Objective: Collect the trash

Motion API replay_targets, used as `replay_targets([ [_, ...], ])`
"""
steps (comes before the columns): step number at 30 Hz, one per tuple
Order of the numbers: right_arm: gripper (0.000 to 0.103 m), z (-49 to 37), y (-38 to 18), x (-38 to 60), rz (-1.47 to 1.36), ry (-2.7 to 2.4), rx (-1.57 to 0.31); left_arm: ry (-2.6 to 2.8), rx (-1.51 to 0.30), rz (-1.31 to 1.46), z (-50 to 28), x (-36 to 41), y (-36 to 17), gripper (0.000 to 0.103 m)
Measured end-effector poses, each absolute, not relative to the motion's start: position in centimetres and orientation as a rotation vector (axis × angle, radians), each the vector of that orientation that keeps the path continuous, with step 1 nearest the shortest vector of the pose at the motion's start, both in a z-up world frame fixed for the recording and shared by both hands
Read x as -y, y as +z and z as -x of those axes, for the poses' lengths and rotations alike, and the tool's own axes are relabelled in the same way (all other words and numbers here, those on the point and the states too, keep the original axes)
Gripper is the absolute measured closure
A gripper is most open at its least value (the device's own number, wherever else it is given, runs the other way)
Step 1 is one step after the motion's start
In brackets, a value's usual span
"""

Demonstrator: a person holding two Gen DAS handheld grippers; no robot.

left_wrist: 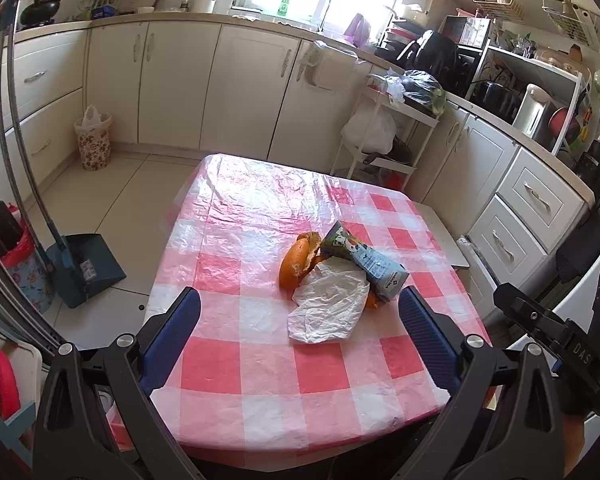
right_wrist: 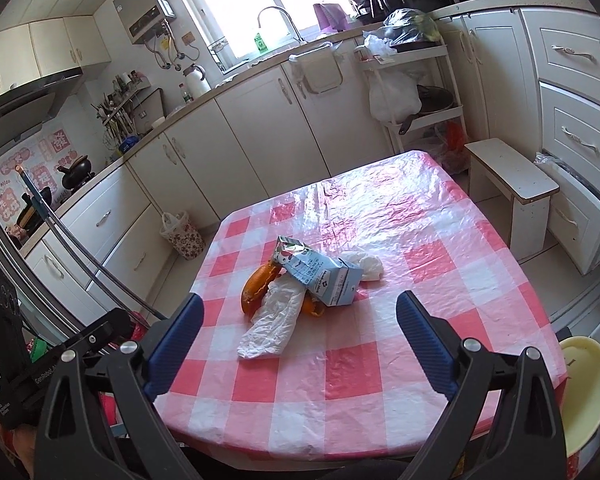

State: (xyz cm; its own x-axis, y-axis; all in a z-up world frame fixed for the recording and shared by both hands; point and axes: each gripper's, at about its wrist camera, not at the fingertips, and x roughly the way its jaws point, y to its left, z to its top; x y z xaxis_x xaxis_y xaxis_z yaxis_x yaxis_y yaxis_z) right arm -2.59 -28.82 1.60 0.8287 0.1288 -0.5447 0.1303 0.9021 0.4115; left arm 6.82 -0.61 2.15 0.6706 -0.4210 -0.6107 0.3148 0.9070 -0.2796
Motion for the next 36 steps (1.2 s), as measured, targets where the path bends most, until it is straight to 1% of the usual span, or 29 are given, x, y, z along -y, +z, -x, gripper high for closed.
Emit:
replay_targets([
  [8, 0.01, 2.7, 1.6, 29.4, -0.458, -0.008, -0.598, -0.453, -0.74, 0.097, -6.5, 1.4, 2.0, 0.007],
  [20, 0.01, 2.7, 1.6, 29.5, -0.46, -0.009, -0.598, -0.412, -0.713, 0.016, -5.9, 2.5, 2.0, 0.007],
  [36, 0.01, 2.8, 1.5, 29.7, -0.462, -0.01, -0.603, -0.402, -0.726, 0.026, -6.2, 2.2, 1.8, 0.007],
])
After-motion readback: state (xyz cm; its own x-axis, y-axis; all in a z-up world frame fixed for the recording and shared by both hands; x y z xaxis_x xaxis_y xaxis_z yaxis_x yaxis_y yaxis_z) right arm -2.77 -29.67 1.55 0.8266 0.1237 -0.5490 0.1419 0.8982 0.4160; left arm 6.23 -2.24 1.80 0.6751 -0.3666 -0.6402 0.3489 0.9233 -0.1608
